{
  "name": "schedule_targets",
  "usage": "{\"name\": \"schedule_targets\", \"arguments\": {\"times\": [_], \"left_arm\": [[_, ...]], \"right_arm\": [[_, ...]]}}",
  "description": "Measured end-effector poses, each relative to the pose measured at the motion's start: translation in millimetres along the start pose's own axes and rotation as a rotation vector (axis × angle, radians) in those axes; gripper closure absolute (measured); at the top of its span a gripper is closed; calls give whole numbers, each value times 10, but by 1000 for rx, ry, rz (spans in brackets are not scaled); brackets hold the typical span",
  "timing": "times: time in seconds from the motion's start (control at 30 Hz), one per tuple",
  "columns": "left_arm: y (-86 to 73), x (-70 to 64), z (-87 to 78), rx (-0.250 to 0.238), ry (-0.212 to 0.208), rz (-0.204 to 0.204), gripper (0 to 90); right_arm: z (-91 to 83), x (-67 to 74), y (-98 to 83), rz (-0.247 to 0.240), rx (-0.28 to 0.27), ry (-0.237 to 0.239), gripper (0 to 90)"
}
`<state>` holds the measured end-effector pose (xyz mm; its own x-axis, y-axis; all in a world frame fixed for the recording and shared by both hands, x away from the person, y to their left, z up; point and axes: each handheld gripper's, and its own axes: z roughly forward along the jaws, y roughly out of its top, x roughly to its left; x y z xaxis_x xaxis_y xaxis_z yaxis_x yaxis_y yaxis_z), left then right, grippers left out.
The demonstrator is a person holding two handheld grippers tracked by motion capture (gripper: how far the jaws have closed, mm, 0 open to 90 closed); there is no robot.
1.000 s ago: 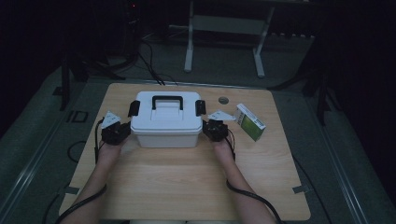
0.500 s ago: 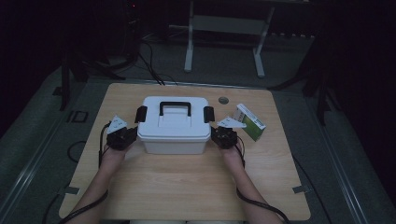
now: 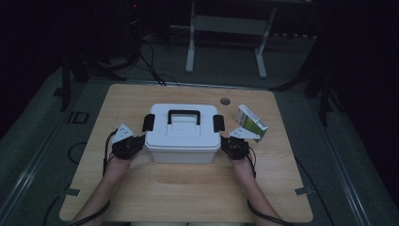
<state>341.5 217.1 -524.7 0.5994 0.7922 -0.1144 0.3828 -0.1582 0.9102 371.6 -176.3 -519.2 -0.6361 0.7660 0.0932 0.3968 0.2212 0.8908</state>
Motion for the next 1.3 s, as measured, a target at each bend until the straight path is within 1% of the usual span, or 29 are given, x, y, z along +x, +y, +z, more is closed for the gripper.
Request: {"name": "schedule_targets", "arguments": {"times": [0.03, 0.1, 0.13, 0.17, 0.2, 0.27, 0.3, 0.33, 0.4, 0.43, 0.47, 0.57, 0.63, 0.67, 0.73, 0.87, 0.93, 1.13, 1.3], "left_arm": [[-3, -48, -4, 4, -10, 6, 897], [-11, -95, -7, 4, -23, 14, 898], [-11, -95, -7, 4, -23, 14, 897], [-13, -140, -20, 10, -25, 29, 897], [-14, -155, -27, 14, -32, 27, 897], [-19, -195, -41, 17, -33, 48, 897], [-21, -214, -49, 21, -39, 51, 897], [-21, -214, -49, 21, -39, 51, 897], [-38, -270, -76, 23, -51, 59, 897], [-38, -270, -76, 23, -51, 59, 897], [-49, -295, -92, 23, -59, 57, 897], [-75, -348, -127, 20, -62, 56, 897], [-84, -360, -137, 18, -64, 56, 897], [-113, -389, -172, 12, -71, 57, 897], [-133, -412, -206, 12, -75, 57, 897], [-179, -453, -273, 6, -84, 48, 896], [-191, -478, -304, 8, -80, 64, 897], [-221, -509, -376, 13, -88, 60, 896], [-235, -500, -409, 13, -88, 73, 896]], "right_arm": [[-59, -3, -28, -3, 0, 0, 900], [-116, -9, -53, -4, 1, -2, 900], [-116, -9, -53, -4, 1, -2, 900], [-170, -14, -81, 3, 0, 0, 900], [-195, -12, -96, -1, -1, 0, 900], [-243, -11, -121, -11, -1, 5, 900], [-264, -9, -132, -18, -2, 4, 900], [-264, -9, -132, -18, -2, 4, 900], [-326, 1, -164, -22, -2, 3, 900], [-326, 1, -164, -22, -2, 3, 900], [-347, 2, -175, -22, -3, 3, 900], [-402, 11, -205, -15, -2, 11, 900], [-419, 18, -215, -12, -4, 13, 900], [-429, 22, -223, -12, -6, 13, 900], [-474, 43, -253, -1, -7, 25, 900], [-524, 89, -286, -8, -8, 35, 900], [-546, 109, -301, -12, -9, 39, 900], [-590, 152, -324, -6, -3, 55, 900], [-584, 182, -323, -4, -2, 59, 900]]}}
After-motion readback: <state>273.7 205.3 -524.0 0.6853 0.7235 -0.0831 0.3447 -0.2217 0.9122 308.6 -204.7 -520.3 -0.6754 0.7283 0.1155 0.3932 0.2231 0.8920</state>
